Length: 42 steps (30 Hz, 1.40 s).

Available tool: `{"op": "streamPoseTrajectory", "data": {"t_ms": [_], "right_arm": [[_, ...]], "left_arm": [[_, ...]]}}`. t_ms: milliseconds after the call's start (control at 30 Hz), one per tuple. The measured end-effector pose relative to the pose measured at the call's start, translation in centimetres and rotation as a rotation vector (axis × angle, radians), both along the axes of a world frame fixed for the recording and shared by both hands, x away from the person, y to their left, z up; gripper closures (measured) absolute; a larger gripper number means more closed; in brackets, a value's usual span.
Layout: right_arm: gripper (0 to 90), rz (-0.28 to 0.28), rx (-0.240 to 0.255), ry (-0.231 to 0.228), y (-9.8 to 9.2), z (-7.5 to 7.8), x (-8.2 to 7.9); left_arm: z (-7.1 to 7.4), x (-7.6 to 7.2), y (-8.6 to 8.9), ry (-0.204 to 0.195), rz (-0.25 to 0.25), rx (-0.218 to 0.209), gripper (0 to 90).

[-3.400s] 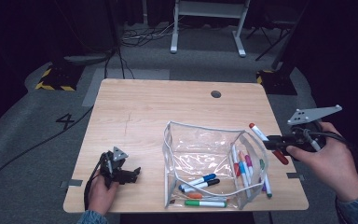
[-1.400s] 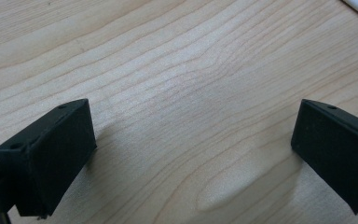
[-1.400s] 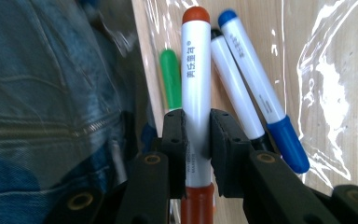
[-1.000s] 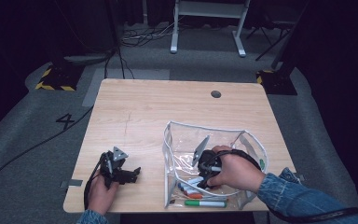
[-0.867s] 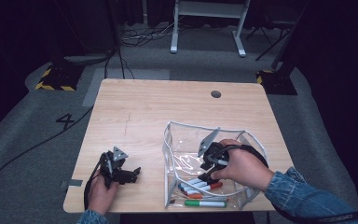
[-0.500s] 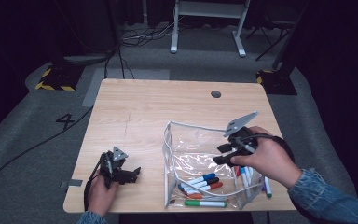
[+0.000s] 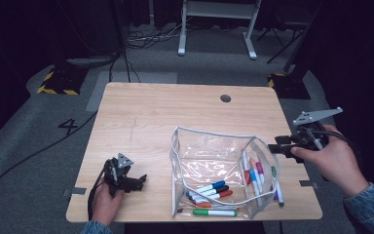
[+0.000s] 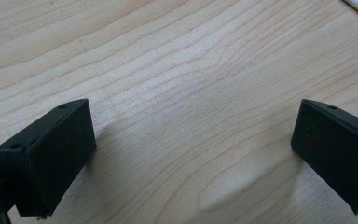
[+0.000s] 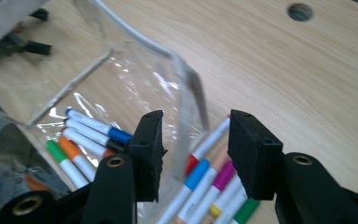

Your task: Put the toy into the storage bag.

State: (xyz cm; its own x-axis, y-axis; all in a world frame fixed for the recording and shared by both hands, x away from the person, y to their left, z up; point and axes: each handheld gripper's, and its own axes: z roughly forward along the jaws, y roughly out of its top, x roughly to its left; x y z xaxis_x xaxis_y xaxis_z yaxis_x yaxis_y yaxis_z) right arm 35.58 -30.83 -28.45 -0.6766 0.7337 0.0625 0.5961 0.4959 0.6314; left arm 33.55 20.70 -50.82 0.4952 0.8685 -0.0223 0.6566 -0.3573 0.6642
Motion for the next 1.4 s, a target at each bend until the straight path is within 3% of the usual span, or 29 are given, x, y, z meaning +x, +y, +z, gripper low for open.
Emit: {"op": "streamPoseTrajectory", "data": {"t_ms": [233,567,967,1133,1400], "right_arm": [[56.8,-0.128,0.008,0.004,-4.0,-1.7,-0.4],[56.6,-0.233,-0.012,0.09,-7.0,-7.1,-0.8],[54.2,-0.261,-0.029,0.212,-7.4,-14.3,-0.9],[52.0,-0.262,-0.021,0.269,-7.1,-16.4,-1.1],[56.7,-0.285,-0.059,0.293,-7.3,-18.2,-0.6]], "left_arm": [[0.0,0.0,0.0,-0.001,-0.001,0.0,0.0],[0.0,0.0,0.0,0.0,-0.001,0.001,0.0],[0.0,0.0,0.0,0.0,0.0,0.0,0.0],[0.0,0.0,0.0,0.0,0.0,0.0,0.0],[0.0,0.0,0.0,0.0,0.0,0.0,0.0]]}}
